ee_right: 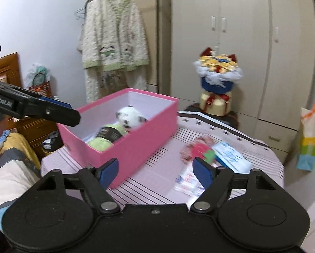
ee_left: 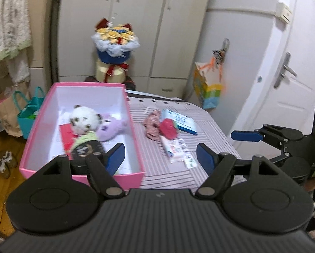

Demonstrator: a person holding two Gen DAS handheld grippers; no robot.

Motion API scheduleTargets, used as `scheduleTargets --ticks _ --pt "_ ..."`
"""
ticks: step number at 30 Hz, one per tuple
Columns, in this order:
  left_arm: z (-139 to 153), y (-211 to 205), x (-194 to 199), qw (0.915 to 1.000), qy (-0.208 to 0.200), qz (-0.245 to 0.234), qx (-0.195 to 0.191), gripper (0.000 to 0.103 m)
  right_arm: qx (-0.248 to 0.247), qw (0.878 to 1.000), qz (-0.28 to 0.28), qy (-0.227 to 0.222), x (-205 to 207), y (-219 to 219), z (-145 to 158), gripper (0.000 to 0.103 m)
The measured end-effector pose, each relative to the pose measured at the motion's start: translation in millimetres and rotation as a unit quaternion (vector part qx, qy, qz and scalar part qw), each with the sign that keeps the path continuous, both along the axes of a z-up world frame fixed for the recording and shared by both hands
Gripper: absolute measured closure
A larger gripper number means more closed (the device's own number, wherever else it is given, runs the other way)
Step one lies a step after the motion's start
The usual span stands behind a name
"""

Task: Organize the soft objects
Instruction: 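Reach the left gripper to the white wet-wipes pack and grasp it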

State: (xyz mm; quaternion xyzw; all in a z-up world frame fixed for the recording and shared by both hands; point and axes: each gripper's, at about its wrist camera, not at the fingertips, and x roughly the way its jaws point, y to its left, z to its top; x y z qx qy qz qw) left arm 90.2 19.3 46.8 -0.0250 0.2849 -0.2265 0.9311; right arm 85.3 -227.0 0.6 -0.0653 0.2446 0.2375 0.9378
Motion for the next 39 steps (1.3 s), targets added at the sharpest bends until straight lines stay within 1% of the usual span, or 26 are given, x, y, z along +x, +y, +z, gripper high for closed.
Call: scheduleTargets --ticks 8,11,13,16,17,18,19,21,23,25,27,29,31,35,37,39 --pt "-19 -54 14 0.9982 0.012 -0.053 0.027 0.029 -0.006 1.000 -0.018 0.002 3 -38 -23 0.020" --pt "-27 -69 20 0.9976 0.018 -0.058 0.033 0.029 -0.010 0.999 -0.037 0.005 14 -49 -33 0.020" --pt "-34 -77 26 0.9972 0.026 -0.061 0.034 0.029 0.002 0.999 -0.050 0.014 25 -61 -39 0.020" --pt "-46 -89 37 0.9967 0.039 -0.064 0.032 0.029 0.033 0.997 -0.064 0.037 42 -77 -49 0.020" --pt "-50 -92 41 0.9967 0.041 -0.063 0.031 0.029 0.038 0.996 -0.066 0.046 48 -80 -53 0.025" --pt "-53 -96 44 0.9970 0.039 -0.060 0.030 0.029 0.040 0.996 -0.065 0.054 53 -82 -57 0.034" --pt "-58 -99 49 0.9973 0.037 -0.057 0.030 0.031 0.038 0.995 -0.062 0.062 59 -82 -62 0.038" --pt "-66 -108 59 0.9977 0.030 -0.052 0.032 0.031 0.034 0.995 -0.060 0.072 69 -80 -72 0.049" --pt "-76 -118 72 0.9977 0.031 -0.039 0.045 0.033 0.034 0.995 -0.060 0.078 79 -78 -81 0.052" --pt "-83 -130 80 0.9977 0.013 -0.032 0.059 0.034 0.040 0.994 -0.057 0.083 91 -73 -89 0.055" --pt "-92 -138 92 0.9976 0.007 -0.014 0.068 0.040 0.045 0.994 -0.049 0.089 99 -69 -98 0.059" --pt "-101 -143 107 0.9977 0.017 0.006 0.065 0.046 0.037 0.994 -0.050 0.089 107 -62 -107 0.059" --pt "-112 -145 123 0.9975 0.038 0.017 0.056 0.050 0.027 0.994 -0.055 0.089 113 -55 -116 0.060" --pt "-134 -149 143 0.9953 0.062 0.037 0.064 0.055 0.034 0.993 -0.064 0.094 127 -47 -124 0.060" --pt "-142 -148 150 0.9947 0.068 0.049 0.060 0.058 0.020 0.993 -0.075 0.090 133 -43 -126 0.060" --pt "-148 -146 154 0.9940 0.075 0.055 0.058 0.059 0.022 0.993 -0.067 0.093 134 -42 -129 0.060"
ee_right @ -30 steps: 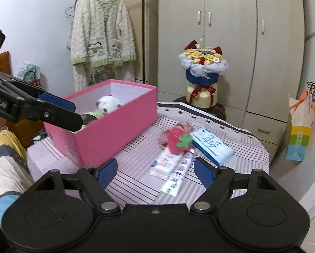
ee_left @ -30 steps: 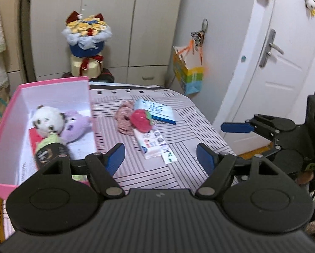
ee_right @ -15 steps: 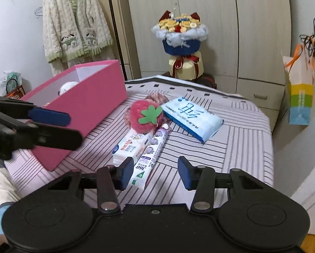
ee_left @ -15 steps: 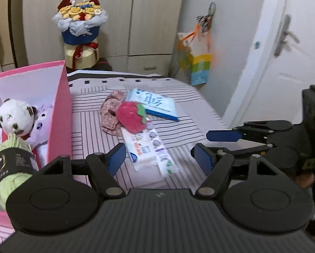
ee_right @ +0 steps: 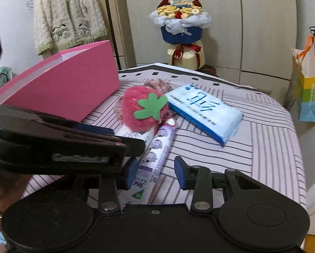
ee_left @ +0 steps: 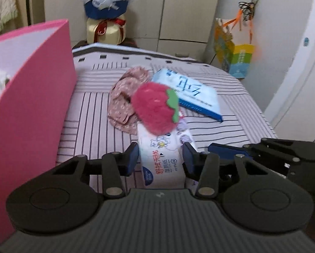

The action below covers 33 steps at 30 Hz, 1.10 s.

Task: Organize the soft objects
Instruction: 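Reach the left gripper to the white wet-wipes pack and grasp it, then grasp the white toothpaste tube with the right gripper while the left holds the wipes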

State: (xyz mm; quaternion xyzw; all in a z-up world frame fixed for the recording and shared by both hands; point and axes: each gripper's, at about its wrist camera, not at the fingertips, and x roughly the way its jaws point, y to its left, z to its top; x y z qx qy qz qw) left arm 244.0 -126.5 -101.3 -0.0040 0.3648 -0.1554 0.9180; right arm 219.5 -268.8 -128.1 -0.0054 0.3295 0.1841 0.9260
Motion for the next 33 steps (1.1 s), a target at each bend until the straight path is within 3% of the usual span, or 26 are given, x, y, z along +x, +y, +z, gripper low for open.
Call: scheduleTargets --ticks 1,3,8,12,16,18,19,20,28,33 --pt "-3 1 1 1.0000 0.002 0.002 0.002 0.059 -0.002 1.000 0.001 0.003 0 0 -1 0.060" --pt "-7 2 -1 1.0000 0.002 0.002 0.006 0.059 -0.013 1.000 0.011 0.001 -5 1 -2 0.071" --pt "-11 -1 -5 0.9990 -0.017 0.002 0.041 0.058 -0.057 0.998 0.019 0.005 -15 5 5 0.073" --pt "-14 -5 1 0.9989 -0.029 0.002 0.037 0.054 -0.043 0.999 0.009 0.007 -7 4 -1 0.064" --pt "-15 -7 5 0.9989 -0.033 0.009 0.031 0.054 -0.034 0.999 -0.005 -0.026 -5 7 -8 0.062" --pt "-15 -7 3 0.9988 -0.034 0.007 0.034 0.054 -0.037 0.999 -0.010 -0.029 -8 10 -8 0.071" --pt "-15 -7 2 0.9988 -0.033 0.010 0.035 0.060 -0.034 0.999 -0.011 -0.027 -9 10 -7 0.073" --pt "-14 -6 1 0.9988 -0.032 0.010 0.037 0.064 -0.028 0.999 -0.016 -0.023 -11 10 -6 0.074" --pt "-7 6 -20 0.9990 -0.037 0.005 0.024 0.065 -0.025 0.996 -0.085 -0.028 -34 7 -4 0.075" --pt "-1 15 -43 0.9992 -0.037 -0.005 0.015 0.065 -0.020 0.995 -0.096 -0.027 -53 7 -3 0.075"
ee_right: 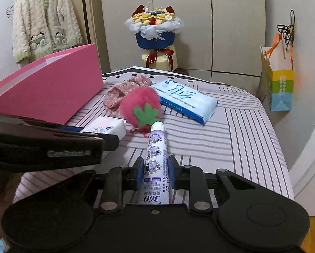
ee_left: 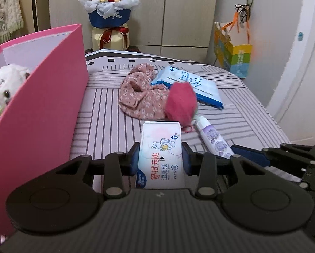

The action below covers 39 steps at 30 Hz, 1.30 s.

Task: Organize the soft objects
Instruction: 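Grasp the white toothpaste tube with the right gripper while the left holds the wipes, then carry wipes in the left gripper and toothpaste in the right into the pink box, release both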

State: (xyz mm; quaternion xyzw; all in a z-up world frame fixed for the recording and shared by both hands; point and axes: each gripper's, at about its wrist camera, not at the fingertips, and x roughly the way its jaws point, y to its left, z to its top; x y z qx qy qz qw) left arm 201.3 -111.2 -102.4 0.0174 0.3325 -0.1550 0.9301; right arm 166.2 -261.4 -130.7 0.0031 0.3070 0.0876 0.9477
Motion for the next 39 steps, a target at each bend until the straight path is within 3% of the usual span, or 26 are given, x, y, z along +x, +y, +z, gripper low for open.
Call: scheduleTargets --ticks 5,16,29,35,39 --pt "8 8 -23 0.9999 -0.008 -0.011 -0.002 0.065 -0.007 1.000 -0.018 0.007 -19 -1 -5 0.075" --pt "18 40 -56 0.9976 0.036 -0.040 -0.043 0.065 0.013 0.999 -0.038 0.006 -57 -11 5 0.075" --pt "45 88 -97 0.9926 0.068 -0.073 -0.070 0.065 0.014 0.999 0.029 0.013 -91 -6 44 0.075" --pt "71 117 -116 0.9925 0.062 -0.073 -0.076 0.065 0.010 0.997 0.071 0.015 -94 12 72 0.075" --pt "88 142 -128 0.9949 0.031 -0.044 -0.086 0.065 -0.008 0.996 0.088 -0.027 -100 34 92 0.075"
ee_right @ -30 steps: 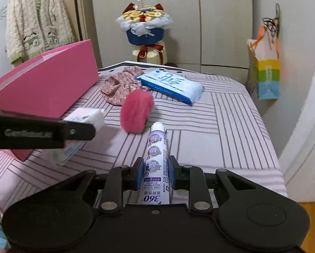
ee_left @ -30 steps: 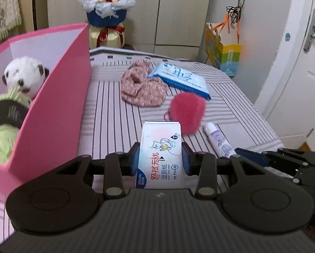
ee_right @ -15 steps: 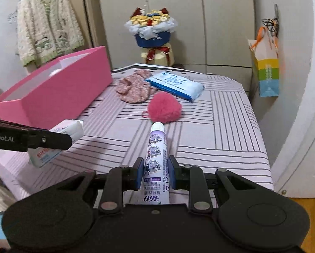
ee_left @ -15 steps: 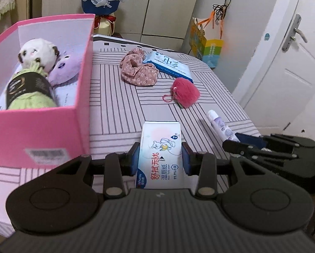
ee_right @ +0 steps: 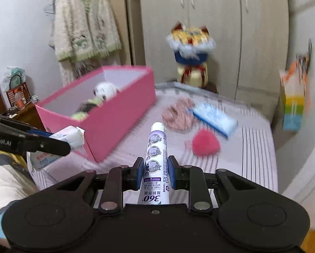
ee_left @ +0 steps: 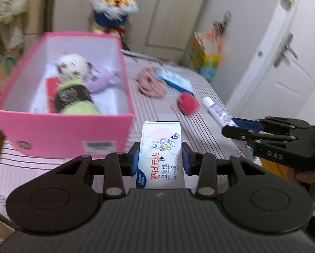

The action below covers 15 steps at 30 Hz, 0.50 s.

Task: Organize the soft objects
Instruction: 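Carry wipes in the left gripper and toothpaste in the right into the pink box, release both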

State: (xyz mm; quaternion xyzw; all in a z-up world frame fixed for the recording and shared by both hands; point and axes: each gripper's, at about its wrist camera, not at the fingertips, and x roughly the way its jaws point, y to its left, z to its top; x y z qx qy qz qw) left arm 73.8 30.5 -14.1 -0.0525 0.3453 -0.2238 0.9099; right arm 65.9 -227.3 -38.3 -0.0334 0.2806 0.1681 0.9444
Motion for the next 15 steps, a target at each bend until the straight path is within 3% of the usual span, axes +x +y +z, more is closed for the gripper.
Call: scheduleTargets --ticks 7,15 --pt "26 34 -5 0.9980 -0.050 0.038 0.014 0.064 0.021 0.998 0.045 -0.026 7 34 32 0.075" --pt "54 63 12 0.9928 -0.089 0.073 0.036 0.064 0.042 0.993 0.109 -0.017 39 85 51 0.075"
